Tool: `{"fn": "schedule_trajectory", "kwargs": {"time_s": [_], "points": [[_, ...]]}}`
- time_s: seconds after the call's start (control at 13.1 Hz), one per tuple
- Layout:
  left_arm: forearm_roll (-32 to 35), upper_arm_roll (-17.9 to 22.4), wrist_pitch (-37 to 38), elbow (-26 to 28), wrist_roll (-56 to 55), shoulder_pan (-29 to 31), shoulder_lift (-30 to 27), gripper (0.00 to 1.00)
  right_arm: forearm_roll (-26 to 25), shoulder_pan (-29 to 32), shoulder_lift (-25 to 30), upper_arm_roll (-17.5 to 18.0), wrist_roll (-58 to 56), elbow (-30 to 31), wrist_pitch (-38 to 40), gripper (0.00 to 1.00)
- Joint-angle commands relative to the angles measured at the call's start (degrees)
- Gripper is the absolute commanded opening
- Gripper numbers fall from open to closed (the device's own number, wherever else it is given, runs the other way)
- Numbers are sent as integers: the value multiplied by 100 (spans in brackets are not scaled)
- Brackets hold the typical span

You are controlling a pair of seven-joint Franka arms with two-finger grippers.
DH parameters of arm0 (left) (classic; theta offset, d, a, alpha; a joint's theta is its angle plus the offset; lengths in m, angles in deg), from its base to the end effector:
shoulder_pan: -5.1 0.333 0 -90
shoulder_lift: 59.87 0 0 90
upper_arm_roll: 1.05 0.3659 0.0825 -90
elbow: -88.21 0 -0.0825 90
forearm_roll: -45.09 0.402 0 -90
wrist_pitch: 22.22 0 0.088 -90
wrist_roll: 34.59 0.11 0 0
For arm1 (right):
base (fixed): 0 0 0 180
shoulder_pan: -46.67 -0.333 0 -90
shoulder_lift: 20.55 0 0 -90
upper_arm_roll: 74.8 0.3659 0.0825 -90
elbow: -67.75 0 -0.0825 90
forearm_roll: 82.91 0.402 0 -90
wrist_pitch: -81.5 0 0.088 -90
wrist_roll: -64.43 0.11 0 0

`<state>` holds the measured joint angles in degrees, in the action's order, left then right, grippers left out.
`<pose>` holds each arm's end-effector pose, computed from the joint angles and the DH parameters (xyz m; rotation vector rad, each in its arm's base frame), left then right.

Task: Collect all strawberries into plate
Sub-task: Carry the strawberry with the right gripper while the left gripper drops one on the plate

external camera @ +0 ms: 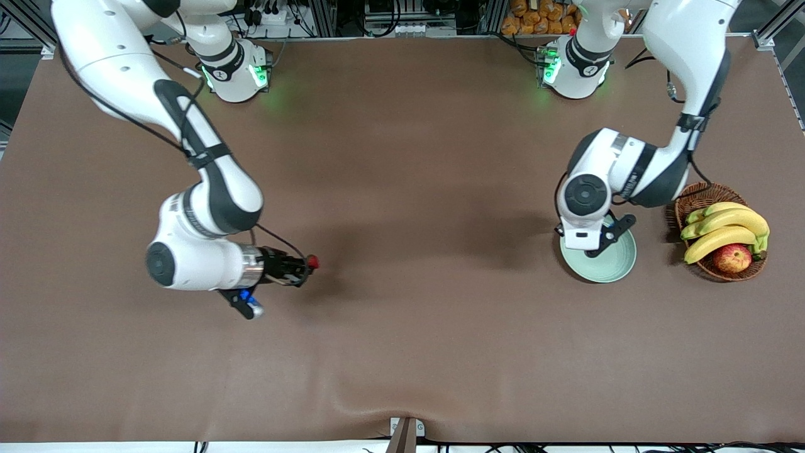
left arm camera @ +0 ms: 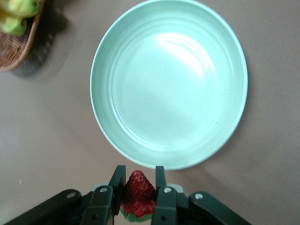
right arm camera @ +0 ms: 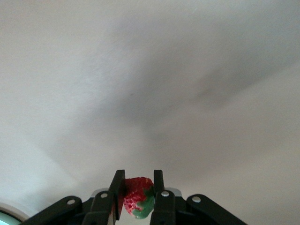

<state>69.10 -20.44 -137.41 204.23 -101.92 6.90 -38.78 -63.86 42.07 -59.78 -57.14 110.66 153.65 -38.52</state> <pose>0.5698 -0.1472 0.2837 -2.6129 -0.8370 0.1451 0.7063 0.2590 0.3067 -2.6020 0.8881 0.4529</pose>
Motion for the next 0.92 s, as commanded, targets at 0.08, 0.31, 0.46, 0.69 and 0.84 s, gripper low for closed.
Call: {"fn": "schedule_trajectory", "kwargs": {"time_s": [0.08, 0.31, 0.46, 0.69, 0.84], "points": [[139, -73, -810, 149, 1334, 618, 149, 0, 442, -918, -234, -53, 1245, -162, -1020, 0], [148, -65, -1233, 97, 1680, 698, 360, 0, 442, -1638, -454, -53, 2011, -188, -1995, 0], [148, -38, -1471, 79, 2291, 864, 501, 0, 442, -2113, -752, -53, 2485, -345, -2594, 0], [148, -56, -1533, 53, 3129, 1164, 546, 47, 416, -2624, -1016, -88, 2882, -530, -2859, 0], [113, -65, -1524, 70, 3121, 1164, 476, 100, 416, -2914, -1279, -88, 3058, -557, -3515, 0]]}}
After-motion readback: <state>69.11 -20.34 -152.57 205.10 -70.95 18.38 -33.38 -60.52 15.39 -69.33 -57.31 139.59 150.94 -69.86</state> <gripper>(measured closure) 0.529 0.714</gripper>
